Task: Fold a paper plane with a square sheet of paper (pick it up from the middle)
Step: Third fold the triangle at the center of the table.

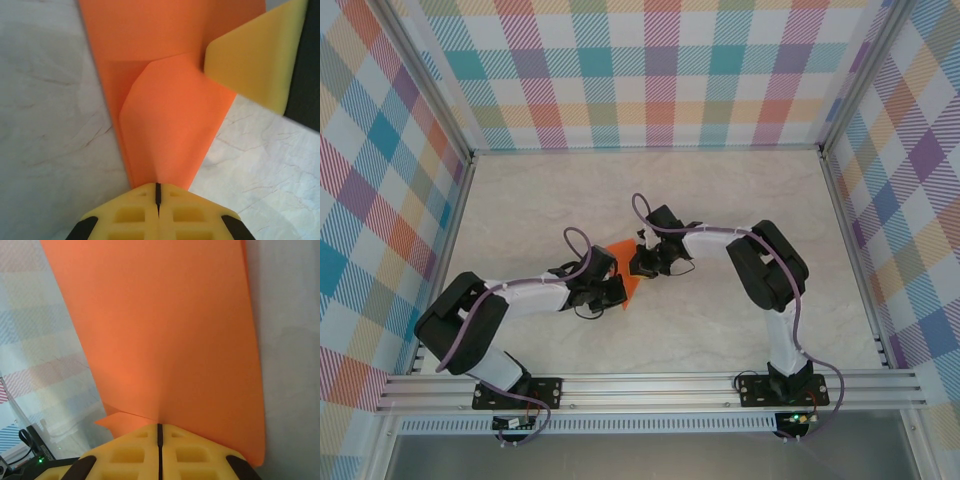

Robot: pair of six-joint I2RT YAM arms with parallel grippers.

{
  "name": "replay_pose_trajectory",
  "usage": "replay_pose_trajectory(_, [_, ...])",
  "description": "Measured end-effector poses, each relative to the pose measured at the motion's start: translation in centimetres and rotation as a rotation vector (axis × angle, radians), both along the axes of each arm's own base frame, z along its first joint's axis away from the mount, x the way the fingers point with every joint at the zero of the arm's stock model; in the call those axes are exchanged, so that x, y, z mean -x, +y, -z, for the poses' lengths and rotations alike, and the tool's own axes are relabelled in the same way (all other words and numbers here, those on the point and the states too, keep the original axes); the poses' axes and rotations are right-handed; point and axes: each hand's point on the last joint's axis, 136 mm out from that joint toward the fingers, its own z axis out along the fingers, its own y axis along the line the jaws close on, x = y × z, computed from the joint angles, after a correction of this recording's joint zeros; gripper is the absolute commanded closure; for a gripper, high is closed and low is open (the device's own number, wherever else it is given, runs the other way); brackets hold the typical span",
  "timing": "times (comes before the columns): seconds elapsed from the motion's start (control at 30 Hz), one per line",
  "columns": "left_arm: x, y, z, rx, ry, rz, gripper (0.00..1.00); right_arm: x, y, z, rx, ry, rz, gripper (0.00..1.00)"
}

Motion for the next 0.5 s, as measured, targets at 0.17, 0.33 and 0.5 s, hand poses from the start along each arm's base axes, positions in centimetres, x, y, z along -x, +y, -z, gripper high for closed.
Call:
replay_pose_trajectory(0.17, [0.0,-0.1,-2.4,0.033,-0.060,0.028,0.87,0.0,0.0,0.1,0.002,0.007,-0.001,0.93])
replay_pose_trajectory(0.33, [-0.4,-1.2,-3.2,0.082,-0.093,0.059,0.85,0.1,0.1,0.1,0.001,0.011,-0.003,0.93])
replay_pose_trajectory(0.5, [-0.6,-1.6,-1.5,0.062,-0.068,0.075,0.83,0.1,0.0,0.1,0.003,0.012,-0.003,0.93])
